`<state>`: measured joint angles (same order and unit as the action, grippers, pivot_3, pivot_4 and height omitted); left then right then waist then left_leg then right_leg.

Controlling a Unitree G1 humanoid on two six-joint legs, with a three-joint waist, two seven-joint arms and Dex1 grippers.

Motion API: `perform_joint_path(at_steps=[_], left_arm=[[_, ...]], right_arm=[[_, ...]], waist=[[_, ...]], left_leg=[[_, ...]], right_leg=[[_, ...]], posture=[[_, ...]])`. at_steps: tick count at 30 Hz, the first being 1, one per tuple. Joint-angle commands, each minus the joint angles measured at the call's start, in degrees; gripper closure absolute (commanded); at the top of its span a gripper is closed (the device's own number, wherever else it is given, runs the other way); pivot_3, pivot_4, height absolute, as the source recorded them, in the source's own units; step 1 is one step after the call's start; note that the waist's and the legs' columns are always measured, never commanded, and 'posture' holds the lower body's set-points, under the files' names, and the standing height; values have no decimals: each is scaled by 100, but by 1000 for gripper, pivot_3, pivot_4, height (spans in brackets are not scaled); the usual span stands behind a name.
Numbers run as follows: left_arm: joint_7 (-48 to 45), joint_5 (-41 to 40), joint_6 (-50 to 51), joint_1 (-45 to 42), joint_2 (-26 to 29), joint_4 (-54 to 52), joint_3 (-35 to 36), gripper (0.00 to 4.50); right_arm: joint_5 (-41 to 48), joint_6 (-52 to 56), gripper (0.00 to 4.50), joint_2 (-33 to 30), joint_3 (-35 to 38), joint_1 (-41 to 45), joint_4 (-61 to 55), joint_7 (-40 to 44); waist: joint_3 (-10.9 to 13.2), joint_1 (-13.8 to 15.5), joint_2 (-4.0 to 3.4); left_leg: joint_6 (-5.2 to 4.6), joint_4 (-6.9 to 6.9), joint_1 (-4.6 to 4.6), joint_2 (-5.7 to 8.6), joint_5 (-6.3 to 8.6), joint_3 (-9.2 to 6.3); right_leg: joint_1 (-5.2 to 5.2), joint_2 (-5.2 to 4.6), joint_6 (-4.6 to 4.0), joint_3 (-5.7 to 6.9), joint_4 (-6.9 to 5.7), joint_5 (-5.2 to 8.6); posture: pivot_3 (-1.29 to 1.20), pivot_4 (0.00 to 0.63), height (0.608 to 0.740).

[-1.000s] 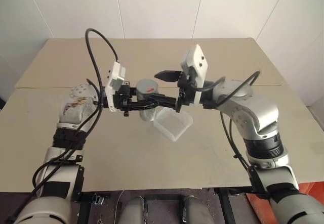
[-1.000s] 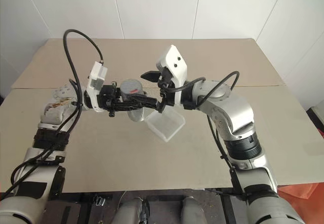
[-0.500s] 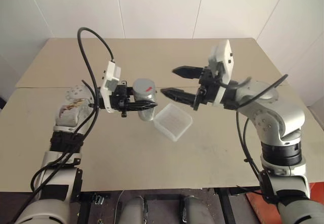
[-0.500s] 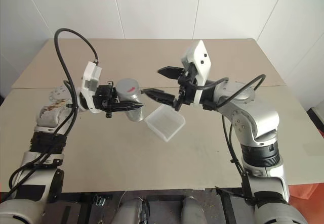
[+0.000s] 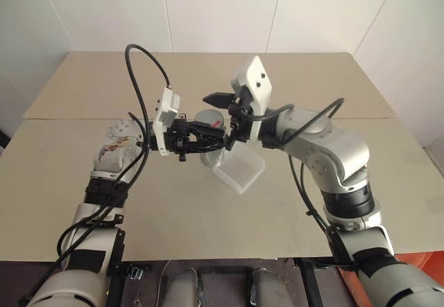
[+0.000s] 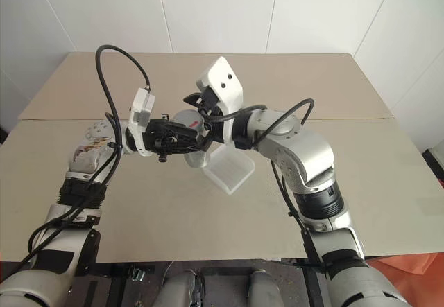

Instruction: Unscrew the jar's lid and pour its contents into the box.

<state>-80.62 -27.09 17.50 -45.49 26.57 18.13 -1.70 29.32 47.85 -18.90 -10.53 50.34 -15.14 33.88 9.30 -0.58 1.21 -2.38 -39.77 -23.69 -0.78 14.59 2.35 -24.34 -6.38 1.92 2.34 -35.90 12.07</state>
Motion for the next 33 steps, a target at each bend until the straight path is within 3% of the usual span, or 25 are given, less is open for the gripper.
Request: perform_joint_path(at_steps=[1,17,26,33], left_arm=[[-14,-107,-12,-70,128,-269,147,2544],[-64,-303,194,281,619,-654,385,2544],[188,-200,71,268,338,-631,236,2544],[181,-202,12,177,173,-580,142,2544]], right_arm=[[-59,-203,40,-142,170,-3,-89,135],[231,-274,40,-804,903,-317,-130,516],[785,-41,40,-614,748,-393,-903,716],[41,-286,40,-181,76,-2,-331,285]], waist=[[0,-9,0],[0,17,0],[0,-7,0],[0,-18,0]], left_leg=[[0,0,0,0,0,0],[0,1,1,-2,0,0],[-1,1,1,-3,0,0],[0,0,6,-2,0,-1]], right_leg=[[0,0,0,0,0,0],[0,-1,0,0,1,0],[0,0,0,0,0,0],[0,2,0,-1,-10,0]], posture=[[0,150,740],[0,150,740],[0,150,740],[0,150,740]])
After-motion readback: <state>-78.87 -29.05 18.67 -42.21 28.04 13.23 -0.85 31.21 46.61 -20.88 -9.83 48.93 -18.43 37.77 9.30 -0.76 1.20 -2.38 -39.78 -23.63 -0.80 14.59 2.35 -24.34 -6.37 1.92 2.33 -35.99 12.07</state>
